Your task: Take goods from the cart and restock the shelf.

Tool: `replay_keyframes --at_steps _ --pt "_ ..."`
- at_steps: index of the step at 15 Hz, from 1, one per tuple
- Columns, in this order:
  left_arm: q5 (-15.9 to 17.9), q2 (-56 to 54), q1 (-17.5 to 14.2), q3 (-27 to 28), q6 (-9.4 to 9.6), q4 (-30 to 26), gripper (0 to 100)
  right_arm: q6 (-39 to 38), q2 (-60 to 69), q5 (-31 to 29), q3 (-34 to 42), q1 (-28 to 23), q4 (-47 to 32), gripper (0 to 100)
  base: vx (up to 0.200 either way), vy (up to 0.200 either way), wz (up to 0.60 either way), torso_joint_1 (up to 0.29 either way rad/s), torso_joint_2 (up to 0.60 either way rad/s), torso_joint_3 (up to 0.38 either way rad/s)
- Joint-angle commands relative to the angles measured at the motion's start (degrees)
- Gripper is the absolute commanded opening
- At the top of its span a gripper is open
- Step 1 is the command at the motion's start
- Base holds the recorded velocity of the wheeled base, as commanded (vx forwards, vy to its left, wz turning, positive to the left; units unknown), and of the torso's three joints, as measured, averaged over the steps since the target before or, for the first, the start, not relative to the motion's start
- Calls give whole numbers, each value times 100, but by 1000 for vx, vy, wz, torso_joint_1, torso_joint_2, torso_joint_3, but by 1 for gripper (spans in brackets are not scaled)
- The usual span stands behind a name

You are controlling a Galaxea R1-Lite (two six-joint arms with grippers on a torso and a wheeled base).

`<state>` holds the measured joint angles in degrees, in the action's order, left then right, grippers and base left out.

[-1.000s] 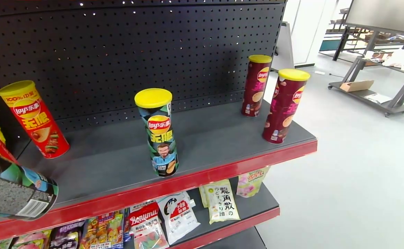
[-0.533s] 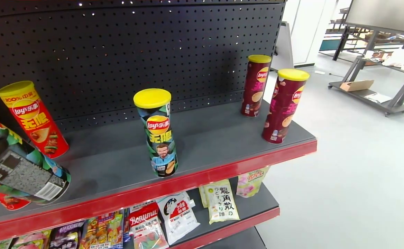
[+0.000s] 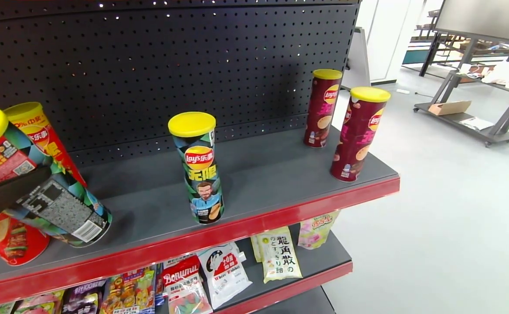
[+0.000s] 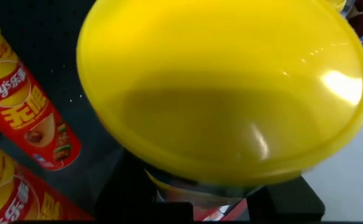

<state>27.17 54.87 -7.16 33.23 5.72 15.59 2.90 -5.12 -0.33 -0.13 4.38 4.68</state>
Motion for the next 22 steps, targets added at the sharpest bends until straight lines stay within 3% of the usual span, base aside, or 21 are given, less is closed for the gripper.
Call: replay_keyframes --at_steps 1,4,10,13,17,19,22 --pt "7 358 144 8 0 137 0 158 -24 261 5 2 -169 100 0 0 0 0 0 0" --pt "-1 569 206 -10 0 339 0 -360 -24 -116 5 -7 -486 100 0 0 0 0 0 0" --pt "-1 806 373 -1 17 357 0 -317 -24 -46 5 -7 -486 100 0 0 0 0 0 0" --pt "-10 1237 584 8 35 779 0 -317 -24 -55 5 -7 -486 100 0 0 0 0 0 0" --pt "-81 2054 927 52 43 1807 0 -317 -24 -46 5 -7 -486 100 0 0 0 0 0 0" --pt "-107 2247 1023 113 43 1965 0 -317 -24 -46 5 -7 -486 100 0 0 0 0 0 0" --pt "-265 2748 1146 650 61 1992 0 -317 -24 -55 5 -7 -486 100 0 0 0 0 0 0"
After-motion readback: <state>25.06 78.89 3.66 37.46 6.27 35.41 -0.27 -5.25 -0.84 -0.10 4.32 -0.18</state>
